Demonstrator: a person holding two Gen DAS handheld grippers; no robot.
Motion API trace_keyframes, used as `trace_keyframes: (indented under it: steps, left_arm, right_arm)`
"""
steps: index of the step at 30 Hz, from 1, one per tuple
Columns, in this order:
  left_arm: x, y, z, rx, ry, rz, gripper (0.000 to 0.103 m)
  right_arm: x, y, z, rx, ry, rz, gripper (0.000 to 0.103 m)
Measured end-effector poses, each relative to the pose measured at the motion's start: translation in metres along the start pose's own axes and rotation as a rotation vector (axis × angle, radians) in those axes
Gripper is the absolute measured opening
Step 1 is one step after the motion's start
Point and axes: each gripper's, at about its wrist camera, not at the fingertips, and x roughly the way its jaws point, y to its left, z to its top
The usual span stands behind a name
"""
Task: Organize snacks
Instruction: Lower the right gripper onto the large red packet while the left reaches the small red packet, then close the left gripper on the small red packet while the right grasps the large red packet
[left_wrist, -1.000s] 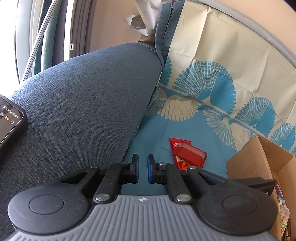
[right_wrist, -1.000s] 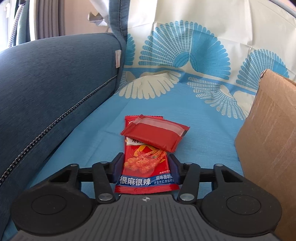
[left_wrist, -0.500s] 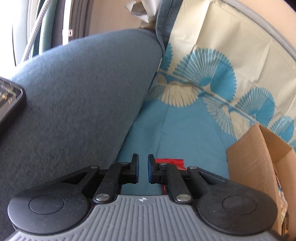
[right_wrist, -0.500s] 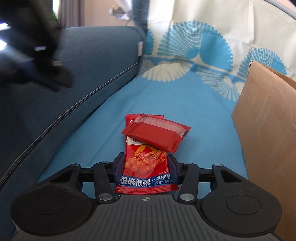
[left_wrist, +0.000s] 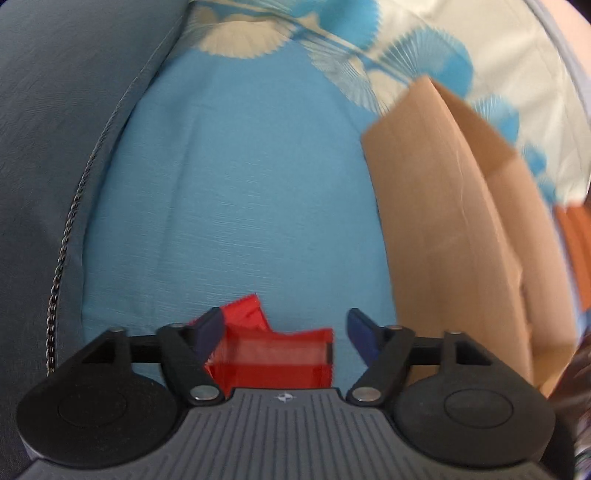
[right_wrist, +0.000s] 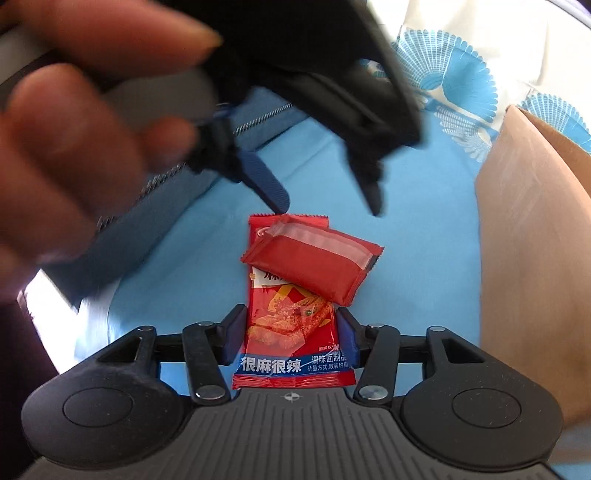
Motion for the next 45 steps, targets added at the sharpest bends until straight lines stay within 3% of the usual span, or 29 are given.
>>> trace_keyframes:
  steps: [3, 6, 9, 12, 17, 20, 22, 23, 24, 30, 33, 38, 40, 42, 45]
  left_arm:
    - [0.002, -0.006, -0.001, 0.002, -0.005, 0.095, 0.082]
    - [0.008, -0.007, -0.002, -0.015, 0.037, 0.101, 0.085]
    - [0.021, -0.018, 0.000, 0.062, 0.110, 0.113, 0.087]
    - [0.028, -0.023, -0.003, 0.127, 0.129, 0.157, 0.087]
    - [0.036, -0.024, -0.004, 0.138, 0.143, 0.168, 0.086]
    - [0.038, -0.027, -0.002, 0.152, 0.127, 0.192, 0.072]
    - [0.034, -0.026, -0.001, 0.129, 0.106, 0.183, 0.052]
    - [0.032, -0.023, 0.000, 0.112, 0.098, 0.177, 0.037]
    - [0.030, -0.019, 0.001, 0.089, 0.091, 0.162, 0.031]
    - [0.010, 0.003, 0.008, -0.050, 0.005, 0.092, 0.014]
    - [0.001, 0.017, 0.009, -0.130, -0.032, 0.102, 0.005]
    - [-0.006, 0.032, 0.009, -0.215, -0.062, 0.132, 0.006]
    - [-0.008, 0.035, 0.009, -0.231, -0.077, 0.155, 0.016]
    - [-0.011, 0.034, 0.013, -0.219, -0.097, 0.172, 0.033]
    - [-0.010, 0.029, 0.017, -0.171, -0.113, 0.191, 0.046]
  right_arm:
    - [-0.005, -0.003, -0.006, 0.016, -0.006, 0.023, 0.063]
    - [-0.004, -0.007, -0.009, 0.029, -0.012, 0.030, 0.070]
    - [-0.002, -0.010, -0.006, 0.056, -0.019, 0.041, 0.071]
    - [0.001, -0.010, -0.002, 0.063, -0.024, 0.044, 0.072]
    - [0.005, -0.007, 0.000, 0.059, -0.034, 0.043, 0.073]
    - [0.000, -0.008, -0.006, 0.049, -0.036, 0.043, 0.072]
    - [-0.001, -0.007, -0.006, 0.044, -0.039, 0.037, 0.066]
    - [-0.002, -0.007, -0.007, 0.042, -0.041, 0.039, 0.063]
    - [-0.003, -0.006, -0.007, 0.040, -0.043, 0.042, 0.057]
    - [-0.006, 0.001, -0.006, 0.038, -0.057, 0.013, 0.050]
    - [-0.004, 0.006, -0.007, 0.030, -0.056, -0.022, 0.049]
    - [-0.007, 0.007, -0.005, 0.041, -0.020, -0.077, 0.050]
    - [-0.009, 0.006, -0.003, 0.056, -0.003, -0.096, 0.052]
    - [-0.011, 0.002, 0.000, 0.083, 0.003, -0.106, 0.055]
    - [-0.010, -0.003, 0.001, 0.115, -0.003, -0.099, 0.061]
